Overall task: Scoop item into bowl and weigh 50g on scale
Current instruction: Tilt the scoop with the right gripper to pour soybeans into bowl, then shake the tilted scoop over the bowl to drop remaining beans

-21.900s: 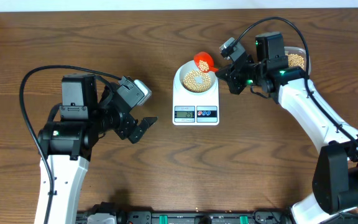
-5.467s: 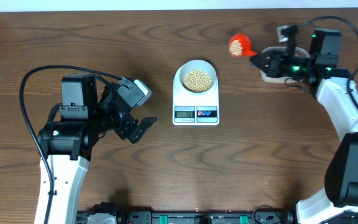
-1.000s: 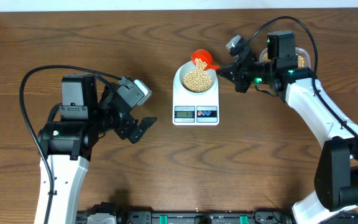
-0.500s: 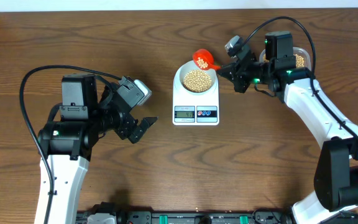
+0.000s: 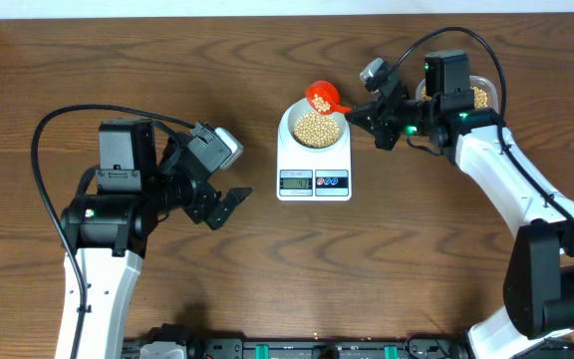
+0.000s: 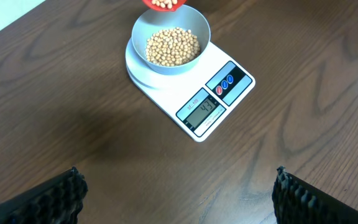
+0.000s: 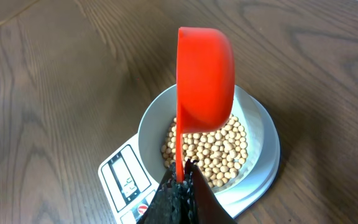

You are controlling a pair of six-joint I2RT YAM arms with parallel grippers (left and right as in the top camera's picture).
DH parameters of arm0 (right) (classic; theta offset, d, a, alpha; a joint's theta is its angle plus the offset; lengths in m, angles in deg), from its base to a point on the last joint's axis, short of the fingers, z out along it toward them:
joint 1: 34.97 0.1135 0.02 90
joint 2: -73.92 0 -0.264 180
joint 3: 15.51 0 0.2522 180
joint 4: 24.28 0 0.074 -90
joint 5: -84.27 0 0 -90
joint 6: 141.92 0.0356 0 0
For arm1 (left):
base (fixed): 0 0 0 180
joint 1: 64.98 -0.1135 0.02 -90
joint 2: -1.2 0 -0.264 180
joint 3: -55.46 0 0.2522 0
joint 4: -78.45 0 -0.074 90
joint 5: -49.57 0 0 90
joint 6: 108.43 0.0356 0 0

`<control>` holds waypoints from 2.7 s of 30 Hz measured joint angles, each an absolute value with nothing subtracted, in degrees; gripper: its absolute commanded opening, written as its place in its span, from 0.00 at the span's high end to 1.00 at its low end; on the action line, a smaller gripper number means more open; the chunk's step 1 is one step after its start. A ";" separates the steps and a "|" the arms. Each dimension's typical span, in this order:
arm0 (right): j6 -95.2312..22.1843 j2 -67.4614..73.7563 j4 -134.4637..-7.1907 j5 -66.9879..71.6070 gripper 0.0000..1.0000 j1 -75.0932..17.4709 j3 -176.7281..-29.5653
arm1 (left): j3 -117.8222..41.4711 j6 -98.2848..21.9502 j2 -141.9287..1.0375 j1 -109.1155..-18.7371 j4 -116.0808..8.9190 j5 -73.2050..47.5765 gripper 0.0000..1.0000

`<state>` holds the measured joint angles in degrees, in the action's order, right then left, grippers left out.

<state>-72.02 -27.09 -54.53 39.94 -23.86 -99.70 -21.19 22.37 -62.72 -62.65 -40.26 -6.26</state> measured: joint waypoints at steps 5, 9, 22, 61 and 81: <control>-72.02 -27.09 -54.53 39.94 0.99 -23.86 -99.70 | -21.19 22.37 -62.72 -62.65 -40.26 -6.26 0.02; -72.04 -27.09 -54.53 39.96 0.99 -23.86 -99.70 | -21.19 22.37 -62.72 -62.65 -40.26 -6.26 0.02; -73.35 -27.09 -55.39 35.89 0.99 -23.69 -99.70 | -21.19 22.37 -62.72 -62.65 -40.26 -6.26 0.02; -79.36 -26.96 -55.76 28.94 0.99 -21.74 -99.70 | -21.19 22.37 -62.72 -62.65 -40.26 -6.26 0.02; -79.89 -25.87 -54.84 22.93 0.99 -19.29 -99.70 | -21.19 22.37 -62.72 -62.65 -40.26 -6.26 0.02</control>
<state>-79.89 -25.87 -54.84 22.93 -19.29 -99.70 -21.19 22.37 -62.72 -62.65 -40.26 -6.26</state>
